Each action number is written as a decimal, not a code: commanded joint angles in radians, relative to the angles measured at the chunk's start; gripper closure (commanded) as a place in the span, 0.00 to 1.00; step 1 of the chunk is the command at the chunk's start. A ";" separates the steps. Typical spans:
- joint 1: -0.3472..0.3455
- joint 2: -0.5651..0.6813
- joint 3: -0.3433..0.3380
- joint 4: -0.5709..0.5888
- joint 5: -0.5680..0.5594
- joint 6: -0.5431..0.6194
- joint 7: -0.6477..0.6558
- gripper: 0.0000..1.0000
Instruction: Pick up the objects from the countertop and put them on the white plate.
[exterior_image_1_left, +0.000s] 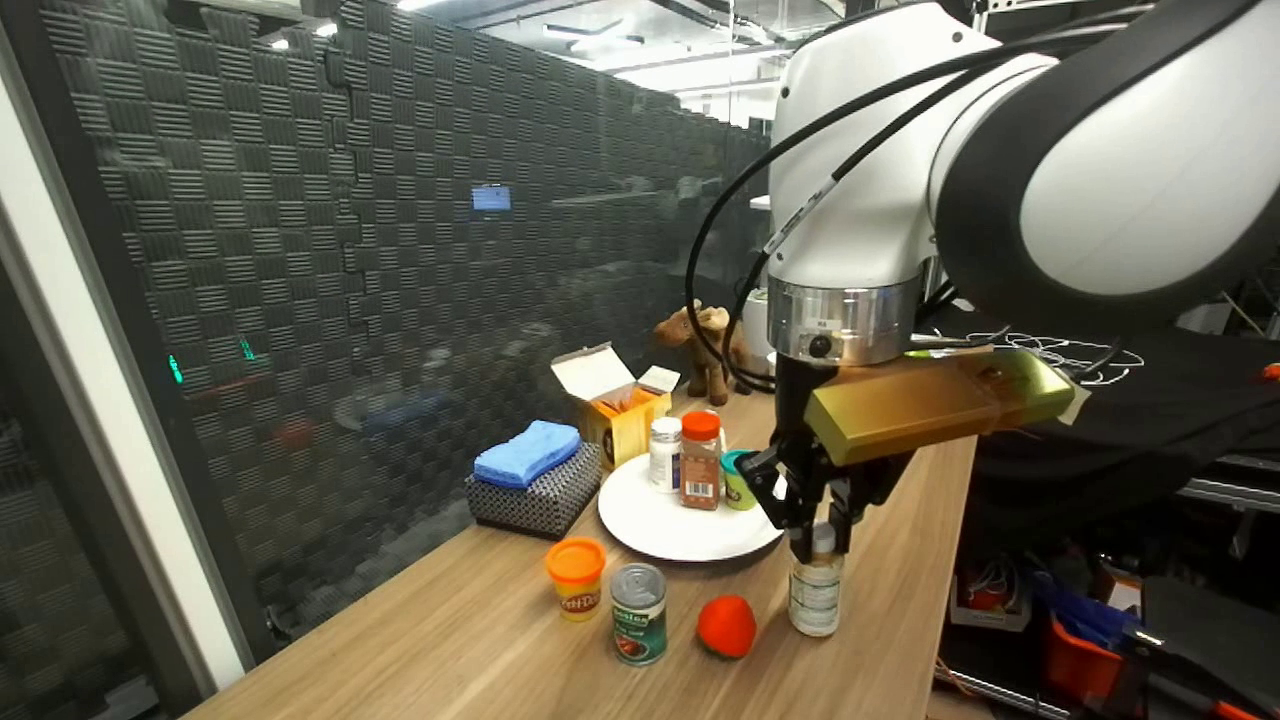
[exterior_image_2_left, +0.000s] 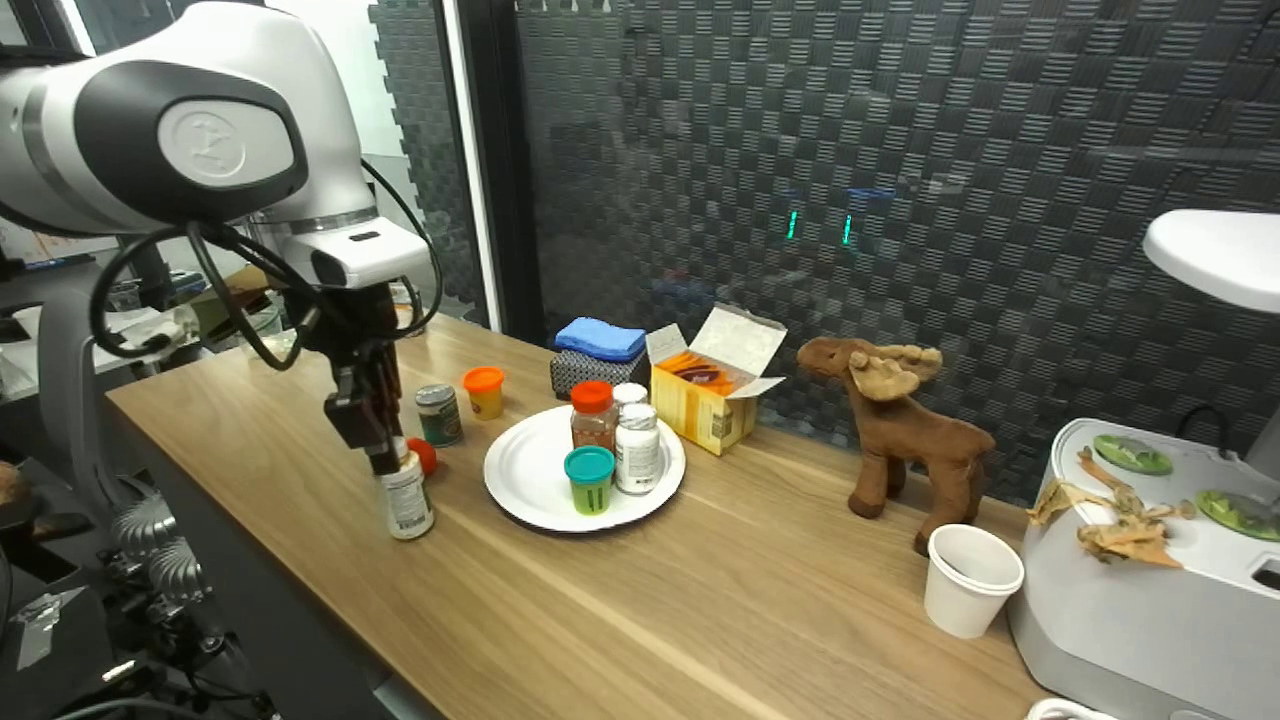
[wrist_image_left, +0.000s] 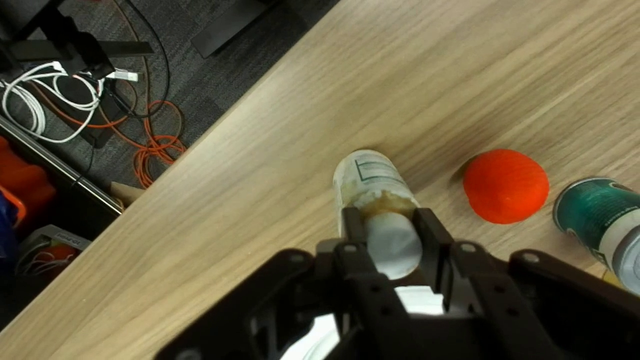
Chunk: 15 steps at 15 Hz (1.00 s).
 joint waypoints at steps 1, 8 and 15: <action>-0.003 -0.045 0.002 0.037 0.010 -0.035 -0.004 0.86; -0.035 0.056 -0.026 0.242 -0.032 -0.031 -0.046 0.86; -0.042 0.265 -0.078 0.472 0.059 -0.044 -0.226 0.86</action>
